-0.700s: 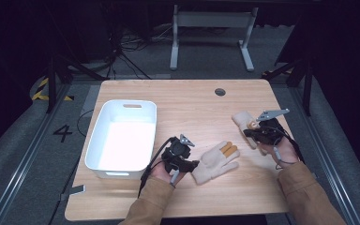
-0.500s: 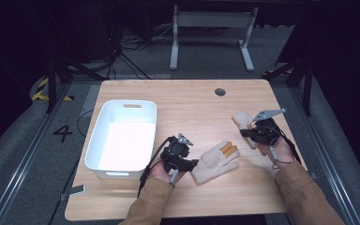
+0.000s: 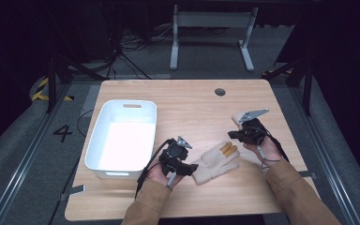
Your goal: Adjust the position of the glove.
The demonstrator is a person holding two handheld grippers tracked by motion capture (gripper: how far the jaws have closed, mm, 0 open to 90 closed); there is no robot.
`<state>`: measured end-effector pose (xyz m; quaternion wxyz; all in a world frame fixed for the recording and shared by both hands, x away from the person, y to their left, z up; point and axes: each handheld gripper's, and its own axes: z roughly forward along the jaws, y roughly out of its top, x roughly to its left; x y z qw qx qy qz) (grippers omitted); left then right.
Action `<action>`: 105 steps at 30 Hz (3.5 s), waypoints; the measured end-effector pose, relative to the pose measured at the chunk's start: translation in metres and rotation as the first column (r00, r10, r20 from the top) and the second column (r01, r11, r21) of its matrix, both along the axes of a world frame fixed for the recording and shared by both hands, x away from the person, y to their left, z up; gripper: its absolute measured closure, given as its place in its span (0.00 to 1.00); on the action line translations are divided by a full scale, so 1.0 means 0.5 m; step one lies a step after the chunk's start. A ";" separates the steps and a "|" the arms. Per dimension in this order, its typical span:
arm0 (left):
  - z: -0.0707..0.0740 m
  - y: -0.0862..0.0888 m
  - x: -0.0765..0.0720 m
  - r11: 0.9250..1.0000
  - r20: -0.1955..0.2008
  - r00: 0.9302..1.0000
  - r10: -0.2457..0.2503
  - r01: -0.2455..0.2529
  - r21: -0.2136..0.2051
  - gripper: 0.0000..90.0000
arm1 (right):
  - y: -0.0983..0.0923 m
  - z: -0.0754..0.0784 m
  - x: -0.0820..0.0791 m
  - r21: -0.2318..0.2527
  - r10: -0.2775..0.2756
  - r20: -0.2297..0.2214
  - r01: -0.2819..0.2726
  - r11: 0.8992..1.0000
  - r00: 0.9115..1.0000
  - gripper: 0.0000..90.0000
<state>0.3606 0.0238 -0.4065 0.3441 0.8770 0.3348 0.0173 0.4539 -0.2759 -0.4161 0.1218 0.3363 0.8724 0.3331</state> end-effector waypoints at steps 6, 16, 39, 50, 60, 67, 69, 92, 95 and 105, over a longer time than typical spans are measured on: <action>-0.010 -0.004 0.003 0.999 -0.005 1.000 -0.004 0.004 0.040 0.47 | 0.010 -0.026 0.008 0.002 0.005 -0.032 -0.005 1.000 0.999 0.99; -0.014 -0.008 0.003 0.998 -0.008 1.000 -0.003 0.003 0.063 0.46 | 0.018 -0.046 0.012 -0.022 0.005 -0.046 -0.006 1.000 0.999 0.99; -0.005 -0.040 0.017 0.998 -0.022 0.998 -0.058 0.059 0.035 0.60 | -0.019 -0.050 -0.020 -0.095 -0.005 -0.068 -0.002 0.996 0.998 0.99; -0.001 -0.057 0.027 0.996 -0.031 0.996 -0.086 0.087 0.030 0.83 | -0.040 -0.051 -0.046 -0.119 -0.015 -0.077 0.006 0.993 0.997 0.99; 0.008 -0.056 0.034 0.996 -0.017 0.996 -0.082 0.083 0.014 0.93 | -0.040 -0.046 -0.072 -0.141 0.012 -0.087 -0.024 0.990 0.996 0.99; 0.015 -0.050 0.039 0.997 0.001 0.998 -0.070 0.070 -0.013 0.92 | -0.037 -0.043 -0.083 -0.149 0.040 -0.109 -0.056 0.987 0.993 0.99; 0.016 -0.048 0.040 0.998 0.006 0.998 -0.059 0.059 -0.020 0.89 | -0.037 -0.039 -0.084 -0.146 0.040 -0.094 -0.054 0.988 0.995 0.99; 0.033 -0.019 0.037 0.994 0.069 0.998 -0.013 0.021 -0.105 0.72 | -0.126 0.041 -0.087 0.159 -0.119 0.138 0.097 0.983 0.983 0.80; 0.033 -0.016 0.036 0.993 0.074 0.997 -0.026 0.034 -0.113 0.72 | -0.145 0.045 -0.082 0.193 -0.156 0.143 0.127 0.973 0.977 0.73; 0.033 -0.010 0.032 0.993 0.080 0.996 -0.038 0.047 -0.113 0.72 | -0.189 0.058 -0.072 0.235 -0.219 0.141 0.182 0.955 0.965 0.68</action>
